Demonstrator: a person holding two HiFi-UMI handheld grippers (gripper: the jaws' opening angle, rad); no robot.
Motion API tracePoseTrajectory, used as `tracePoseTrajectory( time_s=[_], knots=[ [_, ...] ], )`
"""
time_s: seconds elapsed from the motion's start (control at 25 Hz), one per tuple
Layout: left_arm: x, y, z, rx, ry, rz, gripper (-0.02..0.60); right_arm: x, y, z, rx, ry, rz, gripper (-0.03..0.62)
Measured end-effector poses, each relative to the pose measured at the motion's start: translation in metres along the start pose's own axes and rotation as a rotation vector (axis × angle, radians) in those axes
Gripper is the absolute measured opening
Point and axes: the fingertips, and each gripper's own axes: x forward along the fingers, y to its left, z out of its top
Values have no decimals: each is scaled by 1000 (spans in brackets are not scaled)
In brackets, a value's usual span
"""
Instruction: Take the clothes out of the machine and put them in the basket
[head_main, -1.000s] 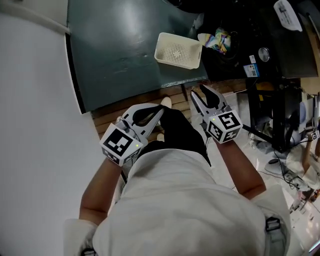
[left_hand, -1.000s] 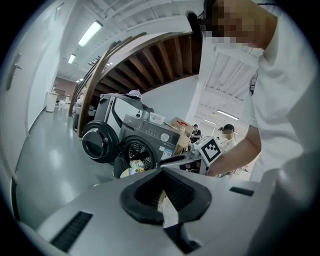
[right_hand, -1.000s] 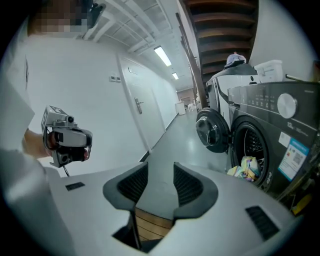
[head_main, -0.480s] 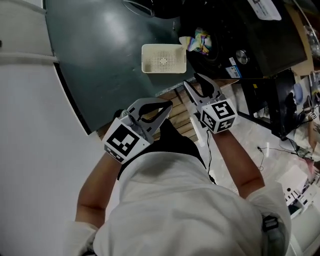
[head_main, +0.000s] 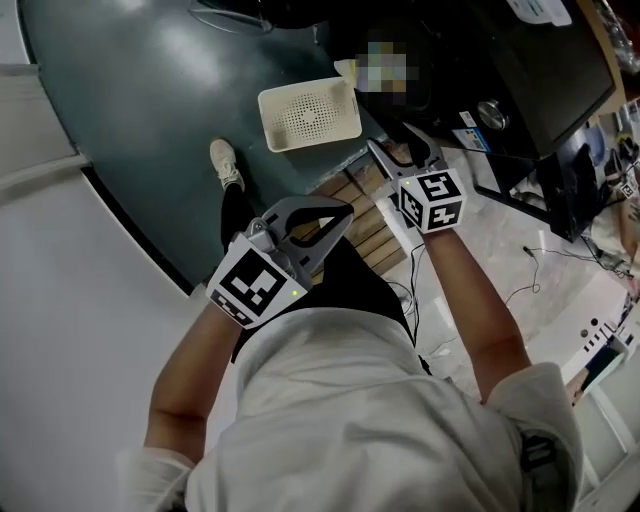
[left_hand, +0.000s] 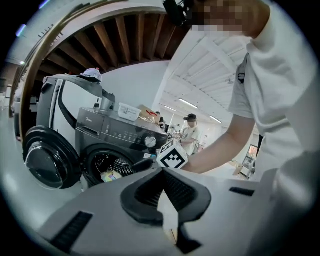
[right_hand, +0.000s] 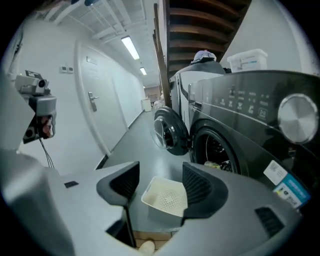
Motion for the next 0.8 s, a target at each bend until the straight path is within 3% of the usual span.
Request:
tracePoseTrajectory(
  time_s=[0.12,0.44,0.8],
  knots=[
    [0,31,-9,28,36,-65,-3,42,-17,-14,-31,60,-59,268],
    [19,94,-37,11,69,-183,-3,144,-84,-63,-87,235,-205,334],
    [12,171,-73,-28,99,-194,-3,221,-170,-130,4,366,-353,433]
  ],
)
